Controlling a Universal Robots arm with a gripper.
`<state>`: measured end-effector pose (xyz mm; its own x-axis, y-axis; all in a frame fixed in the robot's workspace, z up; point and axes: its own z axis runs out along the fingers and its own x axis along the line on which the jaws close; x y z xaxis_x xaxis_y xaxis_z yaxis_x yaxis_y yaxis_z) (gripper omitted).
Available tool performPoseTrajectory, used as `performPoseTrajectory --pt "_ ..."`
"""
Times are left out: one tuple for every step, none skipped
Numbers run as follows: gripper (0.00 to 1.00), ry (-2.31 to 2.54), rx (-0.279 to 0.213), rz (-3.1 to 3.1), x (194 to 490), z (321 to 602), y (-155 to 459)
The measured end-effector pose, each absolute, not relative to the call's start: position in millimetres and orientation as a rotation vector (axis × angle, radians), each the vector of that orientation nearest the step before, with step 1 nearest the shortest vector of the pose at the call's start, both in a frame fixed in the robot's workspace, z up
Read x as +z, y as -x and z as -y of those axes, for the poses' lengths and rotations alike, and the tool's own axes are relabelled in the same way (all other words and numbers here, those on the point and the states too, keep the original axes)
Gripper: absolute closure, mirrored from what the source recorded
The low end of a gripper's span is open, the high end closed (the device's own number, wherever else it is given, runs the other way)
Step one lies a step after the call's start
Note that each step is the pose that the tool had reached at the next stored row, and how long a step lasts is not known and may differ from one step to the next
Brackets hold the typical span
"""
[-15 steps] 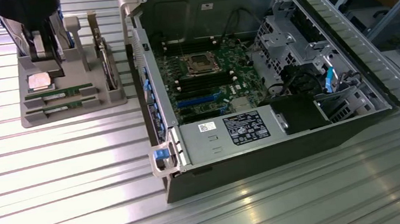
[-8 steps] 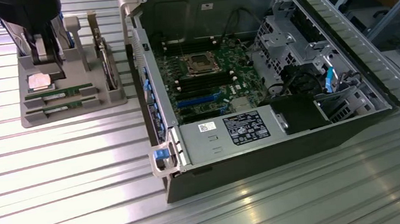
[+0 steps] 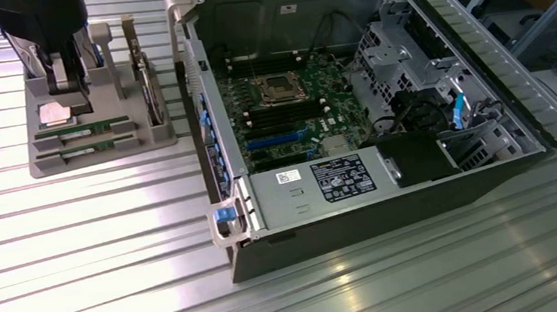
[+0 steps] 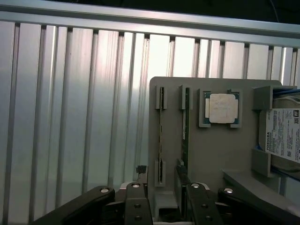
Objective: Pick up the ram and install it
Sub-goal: 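Pick up the ram and move it above insertion slot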
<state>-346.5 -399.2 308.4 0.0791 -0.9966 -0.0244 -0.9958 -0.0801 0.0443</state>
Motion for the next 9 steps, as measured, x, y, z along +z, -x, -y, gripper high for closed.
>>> performPoseTrajectory --pt "0.64 -2.296 -0.075 2.12 307.5 399.2 346.6" --pt "0.64 -2.296 -0.075 2.12 306.8 399.2 346.5" --pt "0.64 -2.296 -0.075 2.12 306.0 399.2 346.5" --pt "0.64 -2.296 -0.075 2.12 304.9 399.2 346.5" --pt "0.64 -2.296 -0.075 2.12 304.3 399.2 346.5" --pt "0.64 -2.296 -0.075 2.12 303.8 399.2 346.5" --pt "0.64 -2.296 -0.075 2.12 303.2 399.2 346.5" --pt "0.64 -2.296 -0.075 2.12 302.2 399.2 346.5" --pt "0.64 -2.296 -0.075 2.12 301.3 399.2 346.5"
